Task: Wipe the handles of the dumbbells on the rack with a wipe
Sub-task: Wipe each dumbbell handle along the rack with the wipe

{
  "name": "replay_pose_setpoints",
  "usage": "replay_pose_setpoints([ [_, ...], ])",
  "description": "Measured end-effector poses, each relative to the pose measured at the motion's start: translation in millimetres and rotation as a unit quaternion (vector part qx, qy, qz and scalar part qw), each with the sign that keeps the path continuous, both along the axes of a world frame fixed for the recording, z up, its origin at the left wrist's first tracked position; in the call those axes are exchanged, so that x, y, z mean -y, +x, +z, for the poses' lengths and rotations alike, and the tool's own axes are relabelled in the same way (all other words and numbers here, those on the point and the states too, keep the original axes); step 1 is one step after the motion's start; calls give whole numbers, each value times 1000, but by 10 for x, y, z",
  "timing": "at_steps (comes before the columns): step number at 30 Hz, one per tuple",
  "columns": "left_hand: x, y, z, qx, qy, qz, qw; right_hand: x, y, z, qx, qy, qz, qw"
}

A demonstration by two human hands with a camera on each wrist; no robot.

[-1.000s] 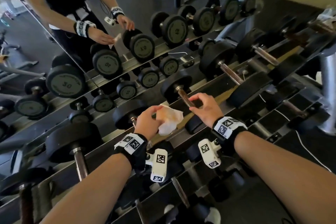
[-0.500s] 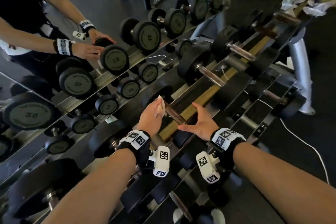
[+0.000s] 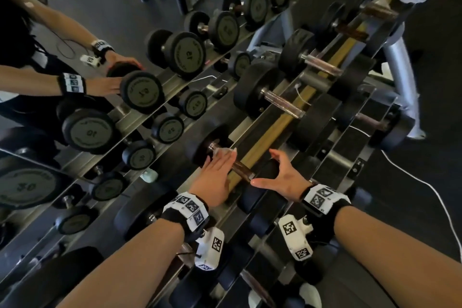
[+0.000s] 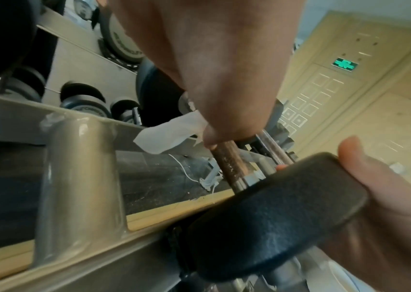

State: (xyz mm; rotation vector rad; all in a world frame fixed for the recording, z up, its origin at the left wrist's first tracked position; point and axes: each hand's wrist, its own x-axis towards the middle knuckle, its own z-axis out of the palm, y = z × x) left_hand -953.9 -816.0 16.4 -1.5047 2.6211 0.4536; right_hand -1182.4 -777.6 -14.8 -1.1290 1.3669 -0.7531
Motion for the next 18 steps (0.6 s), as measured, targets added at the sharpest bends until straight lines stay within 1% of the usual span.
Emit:
replay_pose_setpoints([
  [2, -53, -74, 41, -18, 29, -66, 997, -1, 0, -3, 3, 5, 1, 1000],
  [4, -68, -141, 91, -36, 70, -115, 990, -2, -5, 9, 4, 12, 3, 1000],
  [6, -14, -172, 194, 13, 73, -133, 988, -2, -15, 19, 3, 17, 7, 1000],
  [7, 41, -173, 250, 35, 58, -131, 989, -2, -15, 22, 3, 19, 9, 1000],
  [8, 109, -169, 299, 40, 42, -114, 992, -3, -16, 25, 2, 20, 11, 1000],
  [10, 217, -181, 399, 35, 20, -36, 999, -1, -14, 23, 4, 24, 13, 1000],
  [11, 248, -203, 419, 41, 8, -20, 999, 0, -15, 17, 6, 25, 12, 1000],
  [12, 249, -242, 422, 51, -6, -32, 998, -3, -17, 13, 7, 26, 10, 1000],
  [14, 174, -317, 390, 70, -24, -96, 993, -5, -12, 18, 8, 25, 10, 1000],
  [16, 105, -361, 343, 56, -29, -167, 984, -10, -4, 34, 5, 23, 12, 1000],
  [17, 99, -366, 341, 37, -21, -180, 983, -11, -3, 40, 6, 22, 10, 1000],
  [18, 130, -370, 358, 15, 0, -171, 985, -13, -3, 48, 8, 20, 9, 1000],
])
